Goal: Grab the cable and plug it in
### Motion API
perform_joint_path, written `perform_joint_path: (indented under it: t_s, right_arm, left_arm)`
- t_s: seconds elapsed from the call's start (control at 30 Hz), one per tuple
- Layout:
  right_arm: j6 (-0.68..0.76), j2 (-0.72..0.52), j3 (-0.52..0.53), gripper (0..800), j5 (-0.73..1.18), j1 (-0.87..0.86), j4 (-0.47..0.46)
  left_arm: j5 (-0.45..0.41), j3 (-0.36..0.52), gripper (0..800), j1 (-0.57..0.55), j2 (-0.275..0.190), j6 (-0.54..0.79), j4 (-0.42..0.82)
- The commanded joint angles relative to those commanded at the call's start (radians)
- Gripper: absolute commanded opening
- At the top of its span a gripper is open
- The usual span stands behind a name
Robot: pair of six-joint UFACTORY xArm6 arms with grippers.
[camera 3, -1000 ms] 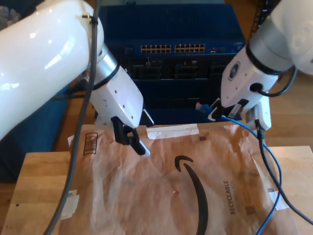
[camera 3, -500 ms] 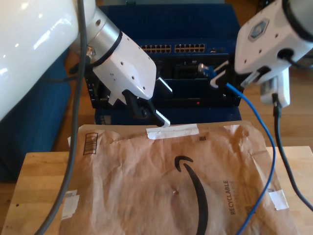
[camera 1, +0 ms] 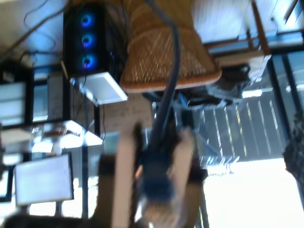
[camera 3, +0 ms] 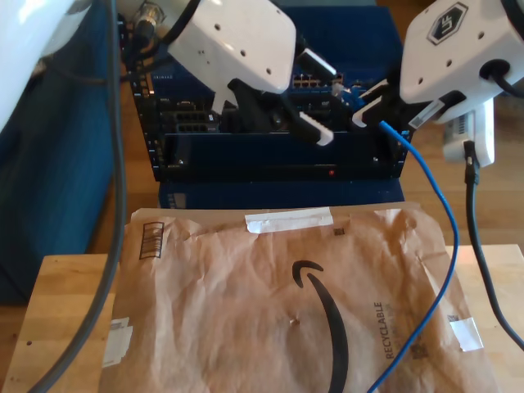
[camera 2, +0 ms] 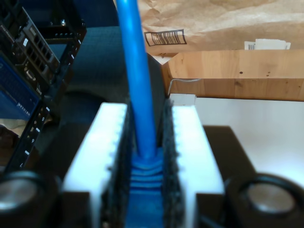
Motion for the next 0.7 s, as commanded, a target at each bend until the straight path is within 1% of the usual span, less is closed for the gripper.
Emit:
perform_joint_path:
  t_s: [0.23, 0.27, 0.3, 0.33, 0.4, 0.47, 0.5, 0.53, 0.57, 0.7]
  right_arm:
    - [0.000, 0.002, 0.003, 6, 0.000, 0.000, -0.002]
    - [0.000, 0.002, 0.003, 6, 0.000, 0.000, -0.002]
    - [0.000, 0.002, 0.003, 6, 0.000, 0.000, -0.002]
    - [0.000, 0.002, 0.003, 6, 0.000, 0.002, -0.002]
    - [0.000, 0.002, 0.003, 6, 0.000, 0.002, -0.002]
    - [0.000, 0.002, 0.005, 6, 0.000, 0.002, -0.002]
    - [0.002, 0.002, 0.005, 6, 0.000, 0.002, -0.002]
    - [0.002, 0.002, 0.005, 6, 0.000, 0.002, -0.002]
    - [0.000, 0.002, 0.005, 6, 0.000, 0.002, -0.002]
    - [0.002, 0.002, 0.005, 6, 0.000, 0.003, 0.000]
  left_arm:
    - [0.020, 0.000, 791, 0.003, 0.000, -0.002, -0.002]
    - [0.021, -0.002, 762, 0.003, 0.000, -0.002, -0.002]
    - [0.028, -0.002, 705, 0.003, 0.000, -0.002, -0.002]
    - [0.032, -0.003, 693, 0.003, 0.000, -0.002, -0.002]
    - [0.031, -0.003, 609, 0.005, 0.000, -0.002, 0.000]
    - [0.031, -0.003, 451, 0.005, 0.000, -0.003, -0.002]
    - [0.031, -0.003, 414, 0.005, 0.000, -0.003, -0.002]
    - [0.031, -0.002, 318, 0.006, 0.000, -0.008, -0.002]
    - [0.029, 0.000, 298, 0.008, 0.000, -0.008, -0.002]
    - [0.031, 0.002, 290, 0.012, 0.000, -0.006, -0.002]
